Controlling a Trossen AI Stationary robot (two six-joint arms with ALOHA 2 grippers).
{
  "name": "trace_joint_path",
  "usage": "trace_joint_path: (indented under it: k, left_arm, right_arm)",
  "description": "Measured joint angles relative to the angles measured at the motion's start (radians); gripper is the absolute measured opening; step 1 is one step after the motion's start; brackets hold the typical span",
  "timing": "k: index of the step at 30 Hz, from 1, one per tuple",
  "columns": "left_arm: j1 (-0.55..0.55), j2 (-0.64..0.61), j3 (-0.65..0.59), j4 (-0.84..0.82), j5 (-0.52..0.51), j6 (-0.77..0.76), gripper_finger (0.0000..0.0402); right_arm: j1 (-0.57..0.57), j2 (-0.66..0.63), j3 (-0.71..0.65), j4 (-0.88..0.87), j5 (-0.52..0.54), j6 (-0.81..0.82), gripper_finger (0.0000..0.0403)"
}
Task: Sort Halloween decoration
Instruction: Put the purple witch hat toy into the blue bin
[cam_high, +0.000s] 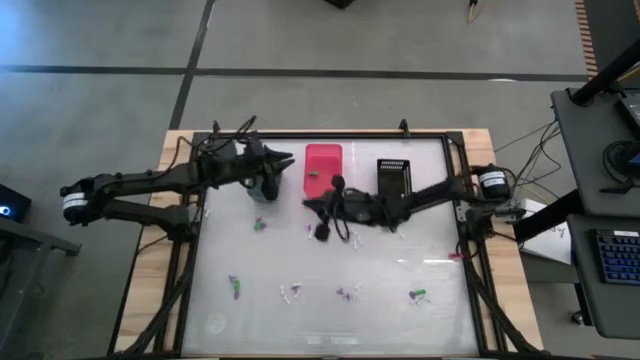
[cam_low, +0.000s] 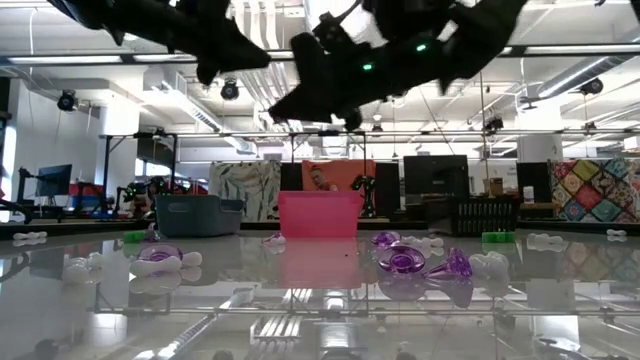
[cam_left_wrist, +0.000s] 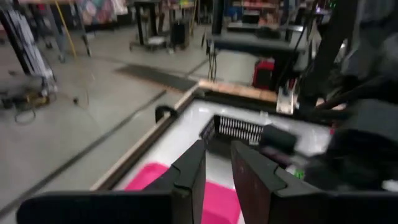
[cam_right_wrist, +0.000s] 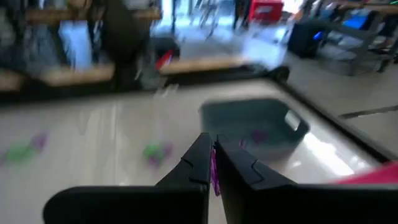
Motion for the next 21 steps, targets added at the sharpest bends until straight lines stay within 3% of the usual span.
trace_joint_path:
  k: [5, 15, 21]
  left_arm:
    - [0.0, -0.112, 0.0, -0.033, -0.003, 0.022, 0.006]
    - [-0.002, -0.304, 0.0, -0.214, -0.003, 0.008, 0.006]
    - [-0.003, -0.371, 0.0, -0.28, 0.001, -0.019, 0.006]
  right_arm:
    - [-0.062, 0.119, 0.153, -0.01, -0.061, 0.028, 0.0009]
    - [-0.111, 0.37, 0.522, -0.193, -0.063, 0.059, 0.0009]
    - [-0.128, 0.437, 0.628, -0.221, -0.063, 0.074, 0.0009]
